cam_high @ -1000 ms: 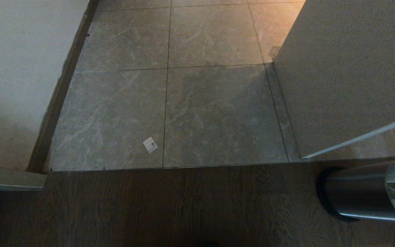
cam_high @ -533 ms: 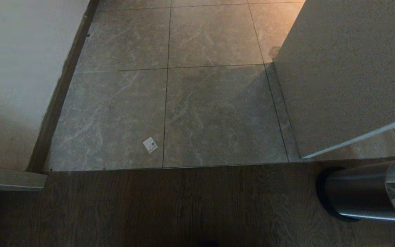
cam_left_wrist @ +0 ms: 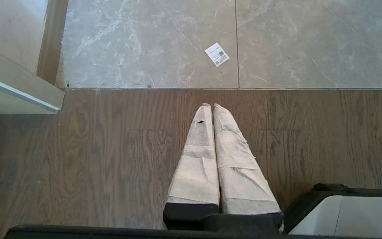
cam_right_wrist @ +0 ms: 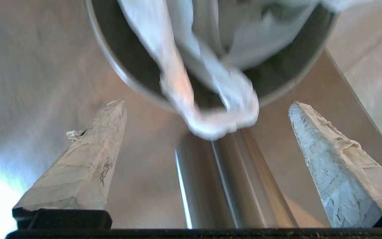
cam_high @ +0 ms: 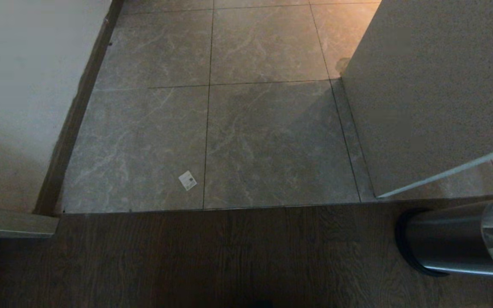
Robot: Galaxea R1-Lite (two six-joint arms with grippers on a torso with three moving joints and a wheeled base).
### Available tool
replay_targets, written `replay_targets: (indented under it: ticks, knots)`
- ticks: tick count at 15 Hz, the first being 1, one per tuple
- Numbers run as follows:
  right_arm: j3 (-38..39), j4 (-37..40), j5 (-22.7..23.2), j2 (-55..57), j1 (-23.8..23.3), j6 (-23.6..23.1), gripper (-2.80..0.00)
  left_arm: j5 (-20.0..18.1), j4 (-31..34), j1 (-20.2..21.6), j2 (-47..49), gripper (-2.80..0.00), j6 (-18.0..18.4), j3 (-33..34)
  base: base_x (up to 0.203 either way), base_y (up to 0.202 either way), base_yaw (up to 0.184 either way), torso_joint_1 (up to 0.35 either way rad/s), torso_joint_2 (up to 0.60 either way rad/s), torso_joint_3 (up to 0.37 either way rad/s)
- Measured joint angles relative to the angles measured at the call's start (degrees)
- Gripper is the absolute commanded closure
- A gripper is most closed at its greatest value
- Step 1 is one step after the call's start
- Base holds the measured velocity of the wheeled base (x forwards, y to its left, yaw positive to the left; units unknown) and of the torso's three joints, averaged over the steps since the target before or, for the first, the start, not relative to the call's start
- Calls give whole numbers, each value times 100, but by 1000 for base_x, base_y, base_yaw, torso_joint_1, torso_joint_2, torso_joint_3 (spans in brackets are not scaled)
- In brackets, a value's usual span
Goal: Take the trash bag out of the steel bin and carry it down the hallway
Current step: Pick up the trash bag
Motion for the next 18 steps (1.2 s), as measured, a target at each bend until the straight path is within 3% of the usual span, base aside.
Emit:
replay_targets:
  ticks: [4,7,12,15,18]
  knots:
    - [-378,-11,693,276,11,60,-280,-2,3,0,0,0,0,0,0,0,0,0,0,0]
    - [-607,-44,749,381,18,388,-280,0,2,0,0,0,0,0,0,0,0,0,0,0]
    - [-720,-85,754,433,246,1589,-280,-2,1,0,0,0,0,0,0,0,0,0,0,0]
    - [-870,-518,864,499,426,2314,-280,-2,2,0,0,0,0,0,0,0,0,0,0,0]
    - [-962,-1039,917,627,575,2519,-280,-2,1,0,0,0,0,0,0,0,0,0,0,0]
